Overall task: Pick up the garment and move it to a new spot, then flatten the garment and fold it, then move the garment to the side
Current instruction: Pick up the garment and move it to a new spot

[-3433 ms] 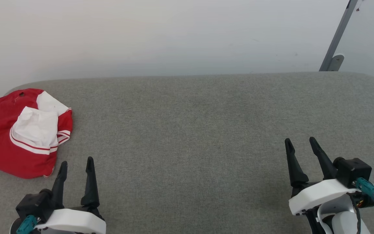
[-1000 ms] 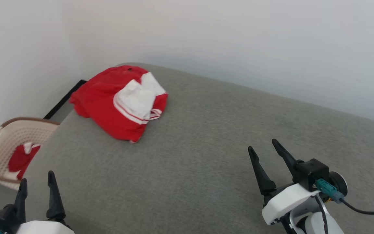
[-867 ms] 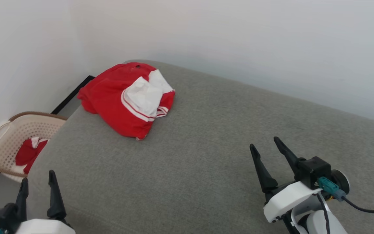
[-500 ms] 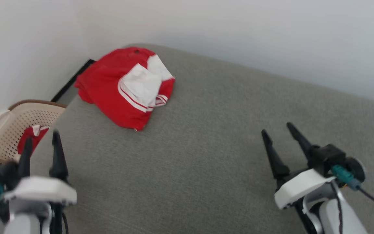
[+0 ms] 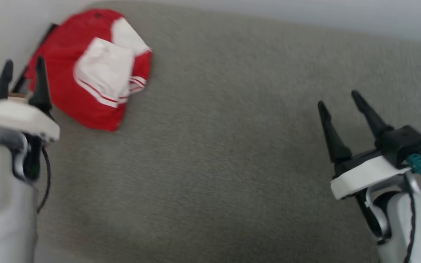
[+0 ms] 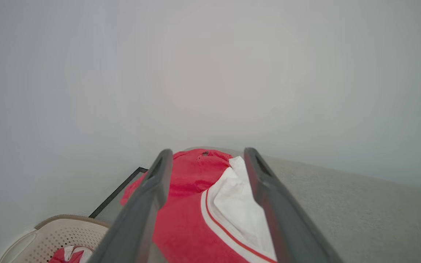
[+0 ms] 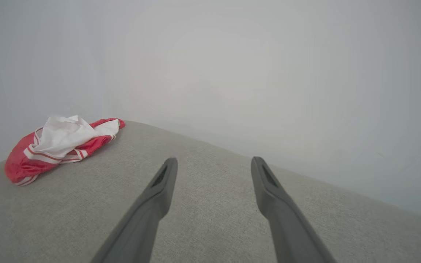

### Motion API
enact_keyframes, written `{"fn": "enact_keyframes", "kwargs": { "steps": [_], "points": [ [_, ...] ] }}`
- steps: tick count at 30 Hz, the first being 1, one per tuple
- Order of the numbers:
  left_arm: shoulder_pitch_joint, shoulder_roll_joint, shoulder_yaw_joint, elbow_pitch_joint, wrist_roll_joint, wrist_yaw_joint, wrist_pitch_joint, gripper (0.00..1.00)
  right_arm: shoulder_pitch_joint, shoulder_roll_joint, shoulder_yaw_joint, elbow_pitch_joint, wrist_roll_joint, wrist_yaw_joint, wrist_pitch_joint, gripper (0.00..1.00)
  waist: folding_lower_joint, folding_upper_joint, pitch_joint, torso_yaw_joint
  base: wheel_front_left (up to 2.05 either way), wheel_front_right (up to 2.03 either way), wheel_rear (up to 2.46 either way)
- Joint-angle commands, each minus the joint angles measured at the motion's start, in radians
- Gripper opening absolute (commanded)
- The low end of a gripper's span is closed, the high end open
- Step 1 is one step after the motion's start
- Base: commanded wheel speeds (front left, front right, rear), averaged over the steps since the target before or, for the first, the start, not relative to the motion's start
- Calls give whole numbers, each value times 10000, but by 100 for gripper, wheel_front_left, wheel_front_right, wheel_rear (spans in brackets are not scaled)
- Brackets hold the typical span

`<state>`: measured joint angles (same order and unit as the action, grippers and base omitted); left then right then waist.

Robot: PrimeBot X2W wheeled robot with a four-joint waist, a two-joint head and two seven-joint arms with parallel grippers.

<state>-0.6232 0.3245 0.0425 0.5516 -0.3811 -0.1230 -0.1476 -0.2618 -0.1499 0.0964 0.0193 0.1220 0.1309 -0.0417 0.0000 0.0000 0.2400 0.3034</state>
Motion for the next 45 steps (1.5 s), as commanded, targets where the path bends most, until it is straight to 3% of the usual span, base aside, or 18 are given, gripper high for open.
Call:
{"fn": "enact_keyframes", "kwargs": {
  "steps": [1, 7, 13, 23, 30, 31, 32, 45],
  "points": [
    [-354, 41, -73, 254, -214, -18, 91, 100, -155, -67, -31, -123, -45, -3, 57, 100, 0, 0, 799, -591, 0, 0, 0],
    [-2222, 511, -547, 2158, -797, -72, 869, 100, -464, -338, -129, -828, -105, -1, 315, 100, 0, 0, 1869, -1031, 0, 0, 0],
    [-3653, 929, -828, 4248, -1480, -58, 2291, 100, -737, -548, -13, -1518, -77, -1, 602, 100, 0, 0, 2746, -1424, 0, 0, 0],
    [-4695, 617, -973, 6871, -1888, 36, 4462, 100, -830, -758, -20, -2225, -47, -1, 1010, 100, 0, 0, 3375, -1699, 0, 0, 0],
    [-4404, 246, -1179, 7483, -2026, 19, 5706, 100, -923, -711, -52, -2383, -53, -1, 1183, 100, 0, 0, 3460, -1718, 0, 0, 0],
    [-4420, 325, -1264, 7501, -1926, 12, 5768, 75, -938, -699, -56, -2363, -45, -3, 1176, 100, 0, 0, 3438, -1715, 0, 0, 0],
    [-4592, 522, -1255, 7339, -1915, 12, 5297, 0, -936, -672, -87, -2306, -29, -3, 1124, 100, 0, 0, 3359, -1684, 0, 0, 0],
    [-5490, 1360, -1992, 6333, -1549, -65, 3701, 0, -605, -335, -406, -1647, 58, -1, 635, 100, 0, 0, 2049, -1248, 0, 0, 0]
  ]
}}
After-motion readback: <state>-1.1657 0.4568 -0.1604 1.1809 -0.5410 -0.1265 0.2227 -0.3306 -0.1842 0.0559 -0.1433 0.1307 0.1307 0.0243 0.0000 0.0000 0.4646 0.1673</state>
